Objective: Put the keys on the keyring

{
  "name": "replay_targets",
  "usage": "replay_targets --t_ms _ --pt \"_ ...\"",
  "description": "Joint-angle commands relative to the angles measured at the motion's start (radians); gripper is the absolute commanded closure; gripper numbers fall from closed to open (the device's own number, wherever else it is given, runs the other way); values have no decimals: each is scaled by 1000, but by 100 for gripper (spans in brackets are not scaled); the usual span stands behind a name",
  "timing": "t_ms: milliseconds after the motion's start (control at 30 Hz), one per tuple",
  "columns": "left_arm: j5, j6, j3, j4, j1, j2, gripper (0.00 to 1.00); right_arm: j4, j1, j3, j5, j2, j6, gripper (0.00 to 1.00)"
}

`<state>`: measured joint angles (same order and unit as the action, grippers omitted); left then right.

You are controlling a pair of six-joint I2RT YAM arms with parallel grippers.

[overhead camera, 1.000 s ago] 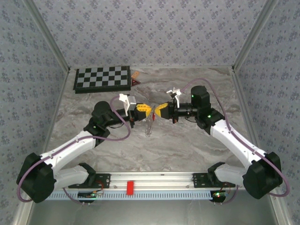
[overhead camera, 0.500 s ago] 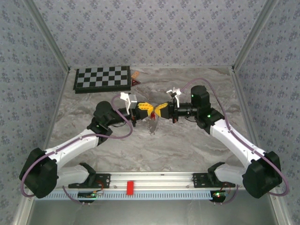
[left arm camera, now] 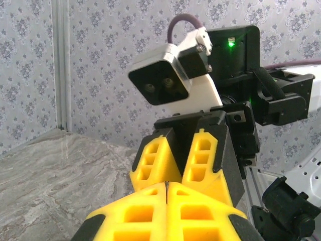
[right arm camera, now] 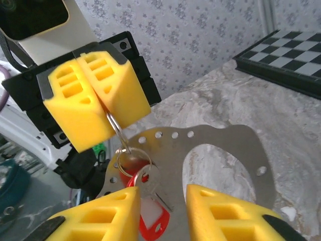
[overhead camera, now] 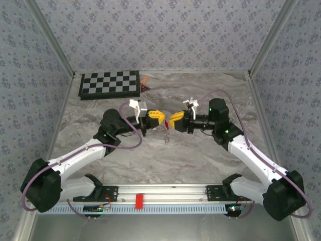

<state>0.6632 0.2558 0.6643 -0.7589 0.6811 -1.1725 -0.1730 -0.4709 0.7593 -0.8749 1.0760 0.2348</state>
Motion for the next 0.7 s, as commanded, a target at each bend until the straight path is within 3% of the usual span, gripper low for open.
replay_targets --t_ms 0,267,500,667 --pt "-8 0 10 -54 3 30 100 -102 -4 -44 70 -42 -7 66" --pt "-17 4 14 -49 4 32 100 -83 -97 -76 174 -56 -147 64" --pt "-17 10 15 -51 4 30 100 -97 -120 -78 218 -45 -160 63" --pt "-15 18 14 -61 5 31 100 -139 -136 -84 238 -34 -162 70"
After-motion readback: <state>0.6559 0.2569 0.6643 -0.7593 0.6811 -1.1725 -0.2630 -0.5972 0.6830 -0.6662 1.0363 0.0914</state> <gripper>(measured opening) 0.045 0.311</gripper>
